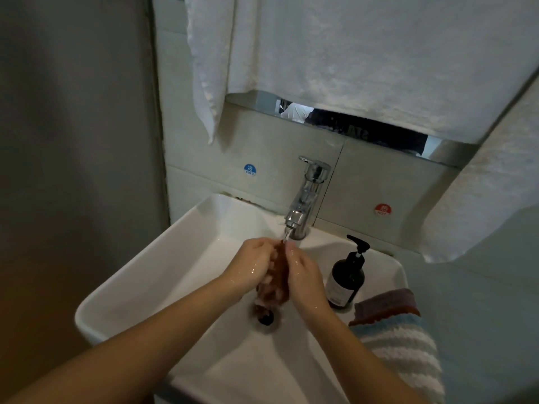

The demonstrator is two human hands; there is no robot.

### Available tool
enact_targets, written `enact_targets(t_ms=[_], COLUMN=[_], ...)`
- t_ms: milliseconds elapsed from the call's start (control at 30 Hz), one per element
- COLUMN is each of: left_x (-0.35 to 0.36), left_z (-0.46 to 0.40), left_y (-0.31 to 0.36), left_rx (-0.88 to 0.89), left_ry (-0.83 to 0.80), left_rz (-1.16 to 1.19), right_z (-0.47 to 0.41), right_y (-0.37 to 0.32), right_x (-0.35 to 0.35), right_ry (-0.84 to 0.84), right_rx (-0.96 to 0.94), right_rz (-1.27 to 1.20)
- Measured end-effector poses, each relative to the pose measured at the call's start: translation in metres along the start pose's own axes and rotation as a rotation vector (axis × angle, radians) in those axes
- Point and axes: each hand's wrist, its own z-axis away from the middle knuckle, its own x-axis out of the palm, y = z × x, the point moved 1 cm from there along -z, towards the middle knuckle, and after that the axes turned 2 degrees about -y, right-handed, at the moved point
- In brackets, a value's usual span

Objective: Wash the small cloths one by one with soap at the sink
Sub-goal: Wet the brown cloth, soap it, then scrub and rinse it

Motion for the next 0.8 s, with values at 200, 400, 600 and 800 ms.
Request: enact_targets(t_ms=[200, 400, 600, 800], left_x=[-0.017, -0.027, -0.041, 0.016], left_z=[-0.008, -0.022, -0.028, 0.001], left_y=[-0.002, -0.028, -0.040, -0.023], left_rx=[0.125, -0.036, -0.093, 0.082], left_ry=[-0.024, -0.339, -0.136, 0.017], left_rz=[-0.332, -0.459, -0.224, 0.037], right_z=[-0.006, -0.017, -0.022, -0.034], right_y=[0.001, 0.000, 0.009, 0.021], right_x=[-0.003, 0.000, -0.016, 0.004], right_ry=[-0.032, 0.006, 0.358, 0.343], right_rx=[0.001, 0.045, -0.077, -0.027], right_rz=[-0.014, -0.191, 0.220, 0.294])
